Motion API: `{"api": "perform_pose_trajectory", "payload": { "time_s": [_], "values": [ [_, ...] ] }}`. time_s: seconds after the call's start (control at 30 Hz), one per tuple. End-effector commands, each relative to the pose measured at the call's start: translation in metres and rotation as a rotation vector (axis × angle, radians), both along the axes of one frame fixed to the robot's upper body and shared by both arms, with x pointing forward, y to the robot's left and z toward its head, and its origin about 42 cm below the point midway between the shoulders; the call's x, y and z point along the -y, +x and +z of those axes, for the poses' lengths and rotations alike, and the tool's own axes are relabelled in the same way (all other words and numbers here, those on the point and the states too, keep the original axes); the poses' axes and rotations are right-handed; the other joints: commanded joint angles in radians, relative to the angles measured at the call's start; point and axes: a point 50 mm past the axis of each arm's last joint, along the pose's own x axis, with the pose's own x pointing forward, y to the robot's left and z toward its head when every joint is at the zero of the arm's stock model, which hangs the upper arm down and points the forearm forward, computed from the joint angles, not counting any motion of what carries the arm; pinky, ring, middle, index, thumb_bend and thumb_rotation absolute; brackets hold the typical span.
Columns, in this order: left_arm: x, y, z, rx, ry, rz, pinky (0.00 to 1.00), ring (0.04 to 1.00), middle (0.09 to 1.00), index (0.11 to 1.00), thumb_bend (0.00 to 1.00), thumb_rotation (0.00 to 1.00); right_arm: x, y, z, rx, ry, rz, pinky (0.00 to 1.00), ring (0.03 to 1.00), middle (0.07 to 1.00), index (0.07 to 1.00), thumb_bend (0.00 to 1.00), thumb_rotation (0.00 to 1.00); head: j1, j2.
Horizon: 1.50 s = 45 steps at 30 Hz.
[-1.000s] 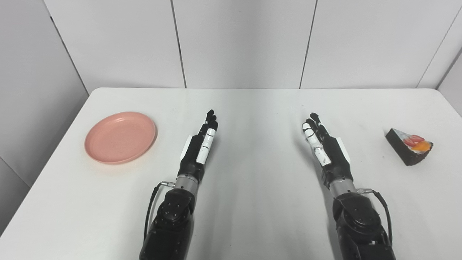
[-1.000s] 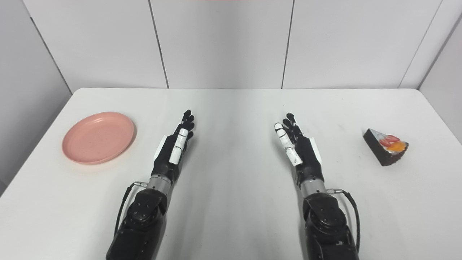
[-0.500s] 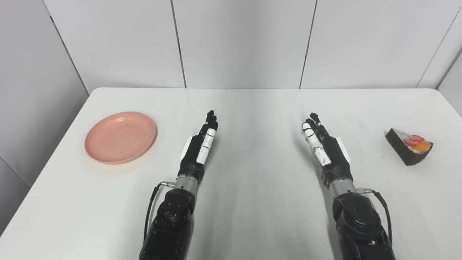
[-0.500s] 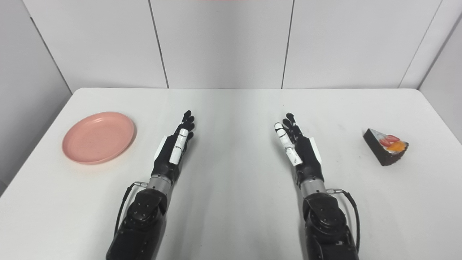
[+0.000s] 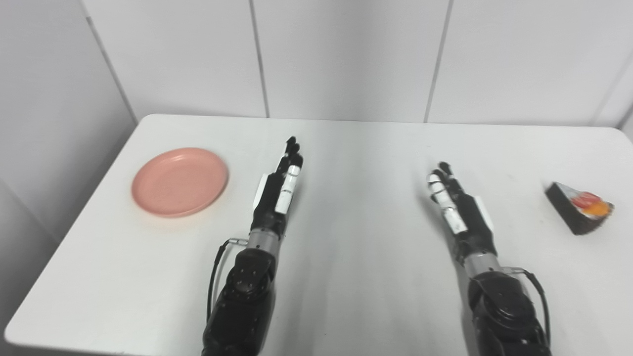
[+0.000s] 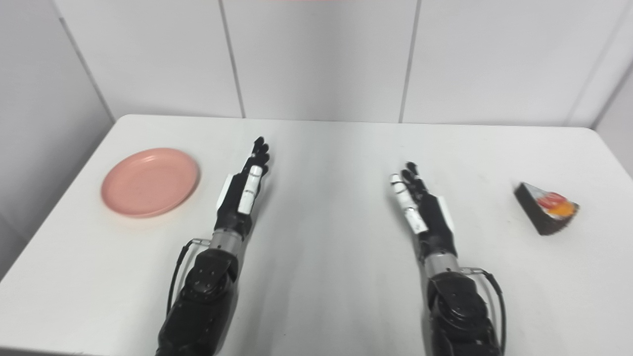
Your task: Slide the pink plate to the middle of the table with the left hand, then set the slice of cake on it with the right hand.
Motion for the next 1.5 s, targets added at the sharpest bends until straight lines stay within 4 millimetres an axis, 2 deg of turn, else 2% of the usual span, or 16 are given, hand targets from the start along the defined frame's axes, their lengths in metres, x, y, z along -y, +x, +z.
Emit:
{"api": "perform_pose_trajectory", "payload": {
  "time_s": [0.0, 0.03, 0.13, 0.27, 0.4, 0.57, 0.7, 0.8, 0.93, 1.13, 1.3, 1.47],
  "values": [
    [-0.005, 0.02, 0.039, 0.154, -0.028, 0.061, 1.0, 0.998, 0.996, 1.0, 0.59, 1.0, 0.003, 0.007, 0.019, 0.118, 0.009, 0.012, 0.96, 0.936, 0.947, 0.958, 0.44, 0.78, 0.032, -0.017],
    [-0.008, 0.022, 0.041, 0.159, -0.035, 0.083, 0.99, 0.995, 0.994, 0.995, 0.6, 1.0, 0.005, 0.007, 0.018, 0.122, 0.006, 0.012, 0.95, 0.932, 0.943, 0.954, 0.44, 0.78, 0.032, -0.017],
    [-0.02, 0.031, 0.044, 0.168, -0.048, 0.154, 0.96, 0.968, 0.967, 0.97, 0.61, 1.0, 0.01, 0.008, 0.014, 0.119, 0.003, 0.012, 0.95, 0.93, 0.942, 0.954, 0.45, 0.79, 0.09, -0.047],
    [-0.046, 0.043, 0.047, 0.185, -0.06, 0.232, 0.92, 0.921, 0.924, 0.934, 0.58, 1.0, 0.013, 0.009, 0.01, 0.111, 0.011, 0.011, 0.96, 0.928, 0.929, 0.95, 0.46, 0.79, 0.127, -0.073],
    [-0.066, 0.05, 0.052, 0.199, -0.106, 0.275, 0.92, 0.91, 0.908, 0.916, 0.59, 1.0, 0.014, 0.012, 0.006, 0.115, 0.017, 0.013, 0.96, 0.927, 0.931, 0.946, 0.49, 0.8, 0.151, -0.092],
    [-0.089, 0.055, 0.067, 0.228, -0.139, 0.315, 0.95, 0.906, 0.899, 0.898, 0.56, 1.0, 0.021, 0.009, 0.006, 0.117, 0.001, 0.015, 0.98, 0.936, 0.943, 0.955, 0.47, 0.8, 0.166, -0.108],
    [-0.11, 0.057, 0.079, 0.234, -0.155, 0.372, 0.89, 0.84, 0.835, 0.827, 0.61, 1.0, 0.023, 0.008, 0.006, 0.116, -0.005, 0.017, 0.98, 0.935, 0.939, 0.952, 0.44, 0.81, 0.169, -0.113],
    [-0.126, 0.06, 0.085, 0.241, -0.155, 0.414, 0.82, 0.794, 0.792, 0.791, 0.62, 1.0, 0.023, 0.008, 0.005, 0.119, -0.007, 0.016, 0.98, 0.936, 0.937, 0.953, 0.43, 0.82, 0.173, -0.115],
    [-0.154, 0.062, 0.089, 0.234, -0.166, 0.477, 0.79, 0.762, 0.761, 0.769, 0.62, 1.0, 0.024, 0.008, 0.005, 0.121, -0.012, 0.014, 0.98, 0.937, 0.939, 0.954, 0.41, 0.81, 0.174, -0.116],
    [-0.184, 0.061, 0.091, 0.227, -0.173, 0.558, 0.71, 0.717, 0.725, 0.732, 0.62, 1.0, 0.026, 0.009, 0.005, 0.118, 0.0, 0.011, 0.99, 0.936, 0.93, 0.945, 0.44, 0.8, 0.179, -0.112],
    [-0.209, 0.06, 0.091, 0.186, -0.177, 0.606, 0.69, 0.694, 0.699, 0.712, 0.65, 1.0, 0.026, 0.008, 0.006, 0.119, -0.002, 0.014, 0.98, 0.932, 0.93, 0.949, 0.44, 0.81, 0.183, -0.113],
    [-0.23, 0.058, 0.085, 0.139, -0.195, 0.63, 0.68, 0.678, 0.698, 0.718, 0.64, 1.0, 0.026, 0.009, 0.006, 0.124, -0.012, 0.016, 0.99, 0.936, 0.936, 0.956, 0.42, 0.82, 0.186, -0.115]
  ]
}}
